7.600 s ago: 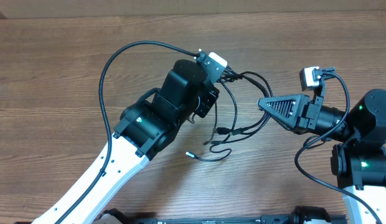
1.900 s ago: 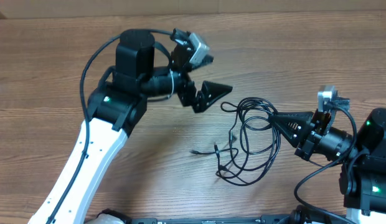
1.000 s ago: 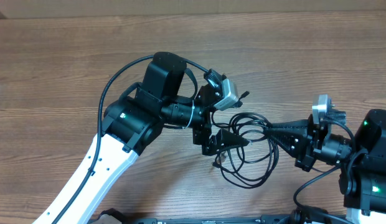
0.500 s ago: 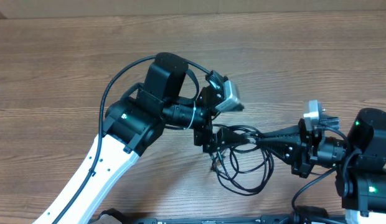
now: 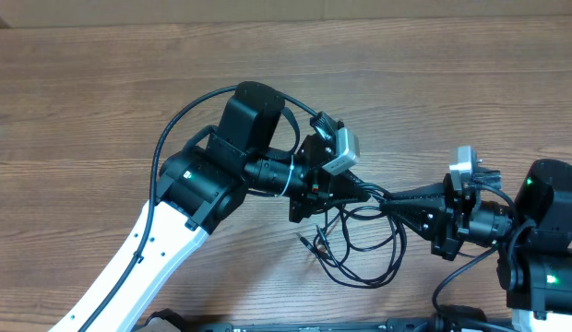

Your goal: Untangle cables

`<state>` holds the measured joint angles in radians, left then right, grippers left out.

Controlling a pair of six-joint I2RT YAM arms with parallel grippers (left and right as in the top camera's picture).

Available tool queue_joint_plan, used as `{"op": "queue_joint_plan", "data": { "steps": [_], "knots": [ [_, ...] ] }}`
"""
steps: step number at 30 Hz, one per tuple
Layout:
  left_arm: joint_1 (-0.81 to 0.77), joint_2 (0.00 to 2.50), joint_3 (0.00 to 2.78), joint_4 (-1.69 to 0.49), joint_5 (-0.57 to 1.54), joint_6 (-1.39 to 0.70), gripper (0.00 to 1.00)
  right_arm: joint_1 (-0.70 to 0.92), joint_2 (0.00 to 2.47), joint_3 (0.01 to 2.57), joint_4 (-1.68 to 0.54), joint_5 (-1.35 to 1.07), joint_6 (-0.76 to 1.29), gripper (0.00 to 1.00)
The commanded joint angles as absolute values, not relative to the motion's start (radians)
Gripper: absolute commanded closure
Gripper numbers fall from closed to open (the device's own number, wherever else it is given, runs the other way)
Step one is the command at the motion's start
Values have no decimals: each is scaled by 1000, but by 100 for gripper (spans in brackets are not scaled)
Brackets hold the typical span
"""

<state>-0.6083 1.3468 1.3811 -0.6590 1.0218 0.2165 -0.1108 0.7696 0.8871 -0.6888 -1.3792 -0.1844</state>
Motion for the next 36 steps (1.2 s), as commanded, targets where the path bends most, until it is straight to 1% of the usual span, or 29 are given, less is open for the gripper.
{"op": "queue_joint_plan", "data": {
  "steps": [1,2,3,4,5,6,8,9,10,11,13,16,20,24,29,30,33,36],
  "knots": [
    [-604,1357,1393,-650,982,219,96,-102,759,891,-683,-1436,-187,87],
    [-604,1357,1393,-650,976,224,96,-102,759,891,-683,-1428,-185,82],
    [-604,1357,1393,-651,966,224,96,-102,759,891,-684,-1421,-184,80],
    [-604,1357,1393,-651,950,224,96,-102,759,891,-685,-1404,-179,76],
    [-604,1357,1393,-653,931,224,96,-102,759,891,-684,-1382,-166,66],
    [-604,1357,1393,-654,911,224,96,-102,759,891,-683,-1351,-144,55],
    [-603,1357,1393,-659,867,221,96,-102,759,892,-684,-1281,-99,39],
    [-603,1357,1393,-660,852,221,96,-102,759,892,-684,-1250,-77,37],
    [-603,1357,1393,-661,825,218,96,-102,759,891,-684,-1222,-62,31],
    [-603,1357,1393,-661,803,208,96,-102,759,892,-684,-1196,-46,29],
    [-603,1357,1393,-661,743,171,96,-102,759,892,-683,-1135,-11,21],
    [-603,1357,1393,-659,665,109,96,-102,759,892,-683,-1061,39,17],
    [-603,1357,1393,-641,643,80,96,-102,759,891,-684,-987,96,13],
    [-601,1357,1393,-600,635,43,96,-102,759,892,-688,-991,112,11],
    [-601,1357,1393,-562,516,-83,96,-102,759,892,-688,-1046,139,9],
    [-601,1357,1393,-556,512,-96,96,-102,759,892,-688,-1048,139,10],
    [-601,1357,1393,-517,526,-137,96,-102,760,892,-688,-1038,139,6],
    [-601,1357,1393,-465,582,-143,96,-102,760,892,-696,-955,151,3]
  ]
}}
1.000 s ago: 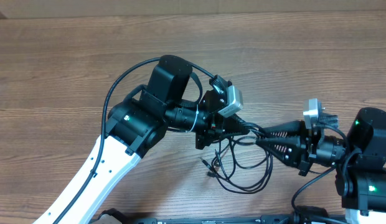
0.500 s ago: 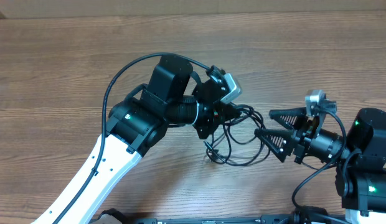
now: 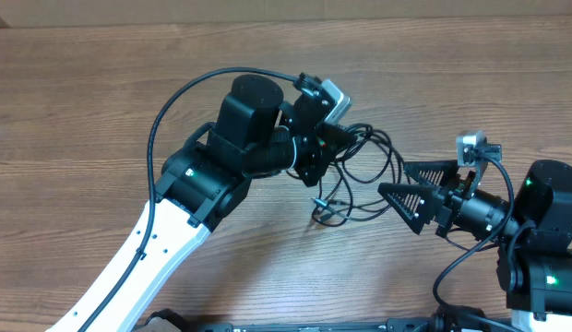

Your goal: Untangle cables

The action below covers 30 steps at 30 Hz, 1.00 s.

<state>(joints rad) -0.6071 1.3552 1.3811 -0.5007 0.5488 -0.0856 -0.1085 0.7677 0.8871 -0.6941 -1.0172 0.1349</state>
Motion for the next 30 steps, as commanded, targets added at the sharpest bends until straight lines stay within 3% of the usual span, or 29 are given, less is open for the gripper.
{"op": "queue_joint_plan", "data": {
  "steps": [1,12,30],
  "knots": [
    [-601,1357,1393,-450,602,-143,96,-102,760,892,-701,-914,165,2],
    [-601,1357,1393,-387,792,-143,96,-102,761,891,-732,-519,290,0],
    [-700,1357,1393,-189,877,-166,96,-102,824,891,-729,-477,292,0]
  ]
}}
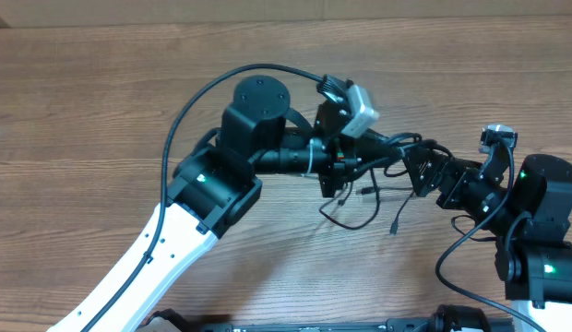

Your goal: Untangle cables

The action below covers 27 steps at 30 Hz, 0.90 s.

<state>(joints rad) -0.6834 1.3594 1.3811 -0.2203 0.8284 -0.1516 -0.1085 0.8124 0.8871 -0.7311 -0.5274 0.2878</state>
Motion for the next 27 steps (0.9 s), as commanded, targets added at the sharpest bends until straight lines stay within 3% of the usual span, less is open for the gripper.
{"op": "queue_joint_plan", "data": {
  "steps": [1,27],
  "knots": [
    [-701,1357,1393,-175,891,-166,96,-102,830,891,-730,-466,292,0],
    [-447,1299,1393,13,944,-323,96,-102,867,891,-831,-294,287,0]
  ]
}}
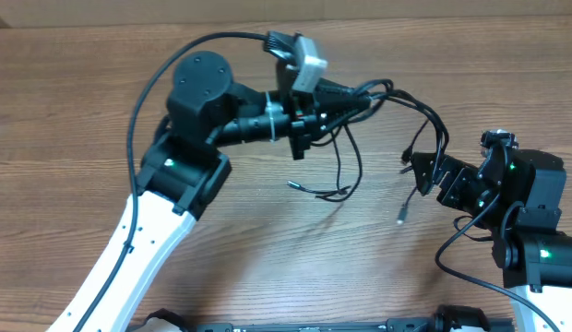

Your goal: Untangle cables

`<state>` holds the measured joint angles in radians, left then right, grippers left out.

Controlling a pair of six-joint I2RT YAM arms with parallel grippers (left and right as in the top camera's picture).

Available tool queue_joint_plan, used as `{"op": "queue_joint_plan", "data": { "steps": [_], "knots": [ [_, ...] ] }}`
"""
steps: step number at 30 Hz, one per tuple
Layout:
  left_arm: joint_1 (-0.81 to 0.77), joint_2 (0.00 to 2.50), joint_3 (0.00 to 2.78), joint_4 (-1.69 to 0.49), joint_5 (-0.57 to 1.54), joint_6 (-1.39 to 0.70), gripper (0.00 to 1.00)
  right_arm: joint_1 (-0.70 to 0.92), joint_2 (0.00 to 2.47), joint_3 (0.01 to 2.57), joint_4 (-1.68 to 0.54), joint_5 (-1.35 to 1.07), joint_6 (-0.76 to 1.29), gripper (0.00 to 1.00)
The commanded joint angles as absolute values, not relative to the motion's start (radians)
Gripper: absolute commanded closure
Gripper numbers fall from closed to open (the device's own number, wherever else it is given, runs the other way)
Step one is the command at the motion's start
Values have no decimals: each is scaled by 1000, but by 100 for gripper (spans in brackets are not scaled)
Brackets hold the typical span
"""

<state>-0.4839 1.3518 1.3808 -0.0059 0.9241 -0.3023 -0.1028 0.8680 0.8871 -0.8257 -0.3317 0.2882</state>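
Note:
A bunch of thin black cables hangs over the wooden table. My left gripper is shut on the top of the bunch at upper centre. One strand arcs right and down to my right gripper, which looks shut on it. Loose loops droop below the left gripper, with plug ends at the lower left and lower right.
The left arm's own thick black cable loops over its elbow at the upper left. The right arm's base stands at the right edge. A pale wall strip runs along the table's far edge.
My left gripper has moved up and away with the bunch. The right gripper stayed at about the same spot, so a strand now arcs between the two, and the loops hang more spread out.
Both grippers met at a coiled heap of cables at lower centre. Then the left gripper held the bunch higher while the right stood open and apart. Then the right was at the cables beside the left. Now the two are apart with a strand between them.

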Motion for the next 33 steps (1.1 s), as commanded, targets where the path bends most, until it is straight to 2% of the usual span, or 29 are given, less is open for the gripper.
{"op": "queue_joint_plan", "data": {
  "steps": [1,33],
  "knots": [
    [-434,1293,1393,13,944,-323,96,-102,867,891,-837,-286,287,0],
    [-84,1253,1393,64,943,-422,96,-102,867,892,-867,-262,280,0]
  ]
}}
